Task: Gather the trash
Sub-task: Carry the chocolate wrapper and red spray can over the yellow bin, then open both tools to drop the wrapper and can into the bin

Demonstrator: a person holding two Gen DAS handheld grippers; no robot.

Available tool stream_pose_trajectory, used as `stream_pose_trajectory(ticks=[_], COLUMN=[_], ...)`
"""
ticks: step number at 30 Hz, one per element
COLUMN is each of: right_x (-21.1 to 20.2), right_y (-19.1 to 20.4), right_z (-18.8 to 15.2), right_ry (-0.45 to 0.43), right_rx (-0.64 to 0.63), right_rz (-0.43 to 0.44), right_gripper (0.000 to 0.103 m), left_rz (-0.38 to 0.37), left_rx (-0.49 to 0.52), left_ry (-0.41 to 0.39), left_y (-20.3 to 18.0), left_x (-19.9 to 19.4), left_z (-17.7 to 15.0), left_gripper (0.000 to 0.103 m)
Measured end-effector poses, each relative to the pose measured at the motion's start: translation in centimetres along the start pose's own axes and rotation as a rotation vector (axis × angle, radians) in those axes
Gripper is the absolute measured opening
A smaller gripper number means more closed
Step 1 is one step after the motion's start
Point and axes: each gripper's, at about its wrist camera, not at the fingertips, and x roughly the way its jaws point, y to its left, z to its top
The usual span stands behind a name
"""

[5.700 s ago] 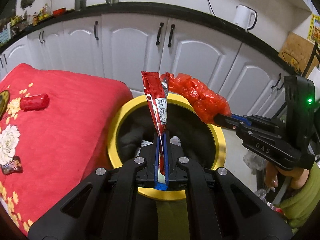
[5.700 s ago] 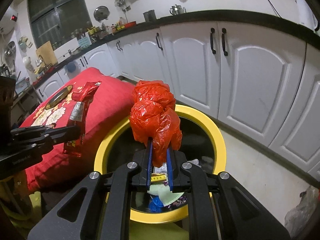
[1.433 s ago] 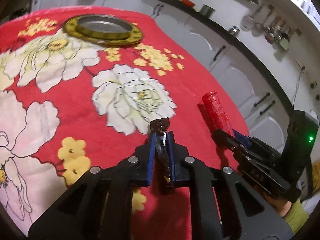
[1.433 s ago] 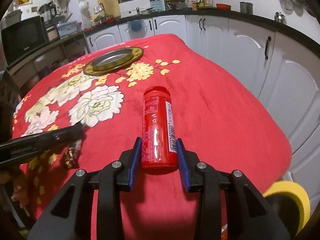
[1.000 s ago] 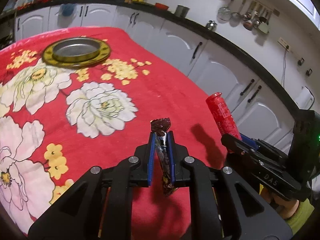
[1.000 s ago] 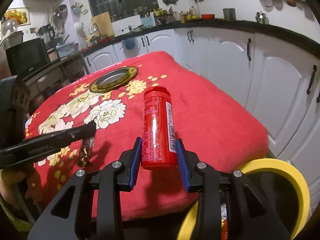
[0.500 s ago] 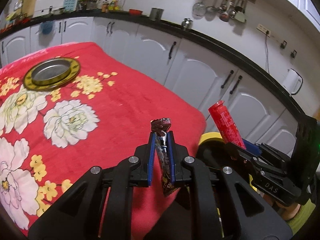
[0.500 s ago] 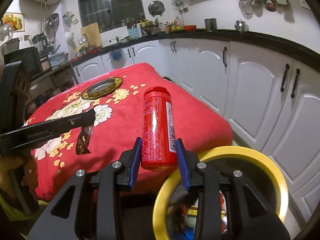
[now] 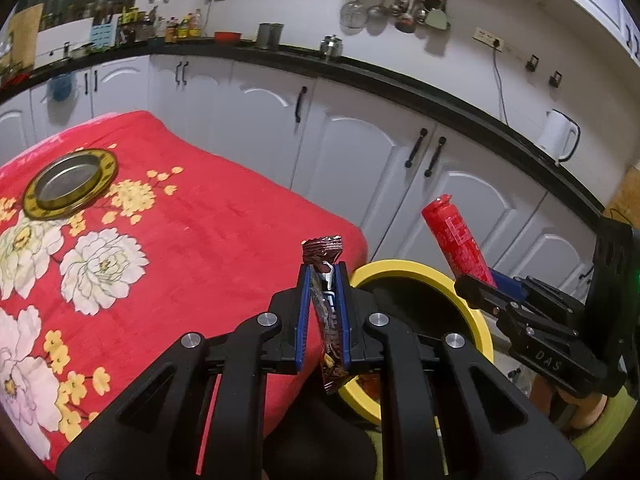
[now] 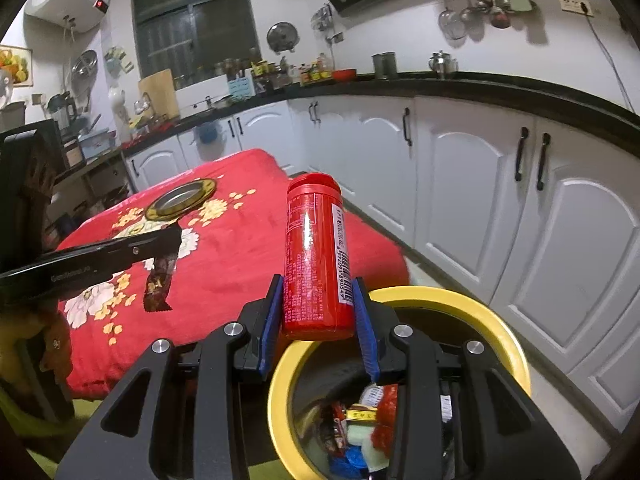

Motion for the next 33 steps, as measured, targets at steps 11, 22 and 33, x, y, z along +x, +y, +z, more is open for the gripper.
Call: stream_pose_trajectory(ticks=[11, 22, 33], right_x=[-2.2, -3.2, -2.7], right_y=[-3.1, -5.8, -7.6], right_z=[-1.7, -4.4, -6.7], right_ry=[-0.006, 0.041, 0.107], right_rx=[0.055, 0.117, 0.181], right_rz=[-0.076, -0.127, -0.139], right_gripper=[0.033, 0.033, 0.033], left_rz=[-0.043, -0.09, -0.126], left_rx=[0.076, 0.156, 0.206], left_ry=[0.019, 0.057, 0.109], left_y=[-3.6, -7.5, -10.6], left_x=[1.2, 3.8, 7.0], left_z=[0.3, 0.1, -0.2], left_gripper=[0.007, 0.007, 0.008])
